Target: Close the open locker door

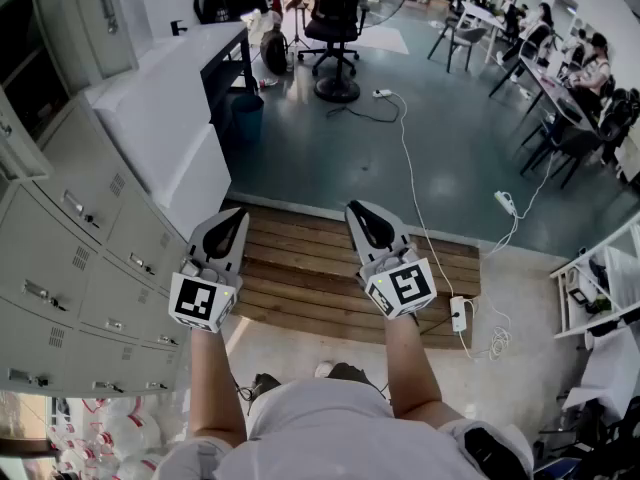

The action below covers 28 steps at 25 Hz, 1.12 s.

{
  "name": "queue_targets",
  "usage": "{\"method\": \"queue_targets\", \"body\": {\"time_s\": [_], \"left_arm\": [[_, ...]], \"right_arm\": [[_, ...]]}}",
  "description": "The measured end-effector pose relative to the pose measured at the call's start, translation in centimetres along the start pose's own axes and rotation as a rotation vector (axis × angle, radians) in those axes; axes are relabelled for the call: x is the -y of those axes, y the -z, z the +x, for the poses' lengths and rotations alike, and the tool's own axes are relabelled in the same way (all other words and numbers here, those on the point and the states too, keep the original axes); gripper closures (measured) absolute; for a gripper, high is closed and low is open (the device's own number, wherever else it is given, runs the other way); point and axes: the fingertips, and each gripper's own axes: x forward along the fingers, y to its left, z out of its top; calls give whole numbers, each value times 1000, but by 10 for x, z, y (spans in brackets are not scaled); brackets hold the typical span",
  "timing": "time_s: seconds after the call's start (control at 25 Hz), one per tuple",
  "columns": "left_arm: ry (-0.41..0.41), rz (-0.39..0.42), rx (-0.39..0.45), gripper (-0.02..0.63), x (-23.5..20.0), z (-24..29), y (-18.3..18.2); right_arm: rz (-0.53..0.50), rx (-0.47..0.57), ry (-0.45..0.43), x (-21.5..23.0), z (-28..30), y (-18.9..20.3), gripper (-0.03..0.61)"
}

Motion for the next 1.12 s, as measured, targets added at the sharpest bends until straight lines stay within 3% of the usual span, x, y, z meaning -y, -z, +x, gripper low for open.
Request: {"method": "queue_targets", "body": {"time_s": [0.16,0.36,0.6,0.88,1.12], "left_arm": [[0,1,-18,612,19,28,3],[18,31,-51,611,30,56,13],[45,6,-68,611,18,94,32],[80,-25,-52,611,-26,160,65],[91,-39,-42,611,-125,242,98]], "right_arm": [[-30,-35,-21,25,-10,11,548],[92,-17,3,57,-12,26,548],[115,-29,22,85,12,44,549],[116,-69,68,136,71,72,552],[106,-97,95,177,188,90,552]]}}
